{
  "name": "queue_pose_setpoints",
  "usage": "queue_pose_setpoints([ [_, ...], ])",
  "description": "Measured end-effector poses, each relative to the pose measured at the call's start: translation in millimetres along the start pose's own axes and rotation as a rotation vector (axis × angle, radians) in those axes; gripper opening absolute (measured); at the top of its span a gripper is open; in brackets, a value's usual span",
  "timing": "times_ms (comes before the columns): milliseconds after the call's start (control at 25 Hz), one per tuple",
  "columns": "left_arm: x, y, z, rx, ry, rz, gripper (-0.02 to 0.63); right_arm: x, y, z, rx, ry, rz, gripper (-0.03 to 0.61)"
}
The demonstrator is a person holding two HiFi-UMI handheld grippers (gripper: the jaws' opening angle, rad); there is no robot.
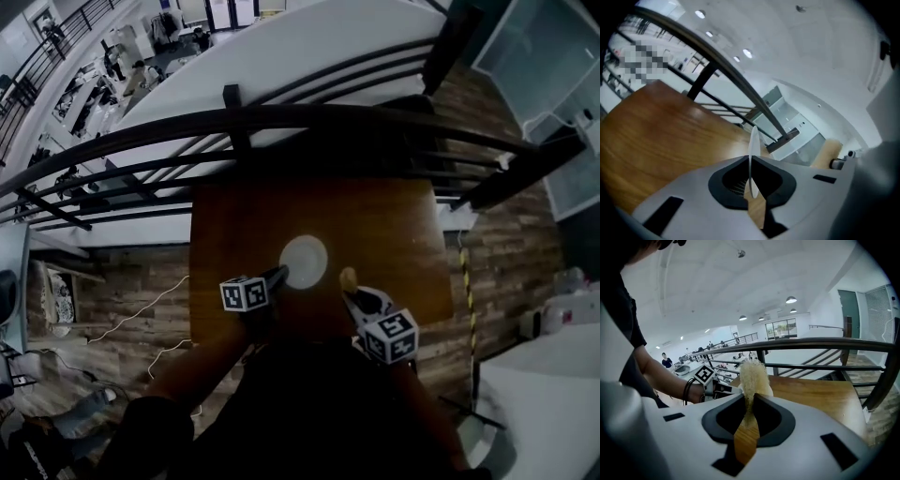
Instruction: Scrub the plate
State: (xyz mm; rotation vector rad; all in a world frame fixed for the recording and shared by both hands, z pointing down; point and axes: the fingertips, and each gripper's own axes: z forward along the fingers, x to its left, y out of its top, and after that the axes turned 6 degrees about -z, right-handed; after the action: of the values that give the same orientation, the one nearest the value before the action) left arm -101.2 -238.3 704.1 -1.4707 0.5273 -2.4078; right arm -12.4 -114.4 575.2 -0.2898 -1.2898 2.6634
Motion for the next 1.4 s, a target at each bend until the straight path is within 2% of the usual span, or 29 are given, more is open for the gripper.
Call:
queue_pose_setpoints([
  [120,27,-17,6,0.043,0.043,-0.147,0.02,-3,-5,-5,0.019,-0.019,0.02,0.058],
  [280,50,-37,16,0.092,0.063,-0.23,0.02,-15,-13,-13,0.037,-0.056,0.047,0.058],
  [480,68,-48,29,0.125,0.098,-0.214,0.023,-32,-32,-18,0.078,-0.093,0.085,0.058],
  [1000,102,-53,52,0.085,0.126,-0.347,0.025,-41,-48,-19,0.135,-0.103,0.131,0.058],
  [1200,112,-57,54,0.088,0.17,-0.3,0.025,-41,-52,-17,0.127,-0.1,0.131,0.058],
  [1400,125,-60,57,0.095,0.254,-0.233,0.029,-39,-51,-17,0.138,-0.083,0.141,0.058],
])
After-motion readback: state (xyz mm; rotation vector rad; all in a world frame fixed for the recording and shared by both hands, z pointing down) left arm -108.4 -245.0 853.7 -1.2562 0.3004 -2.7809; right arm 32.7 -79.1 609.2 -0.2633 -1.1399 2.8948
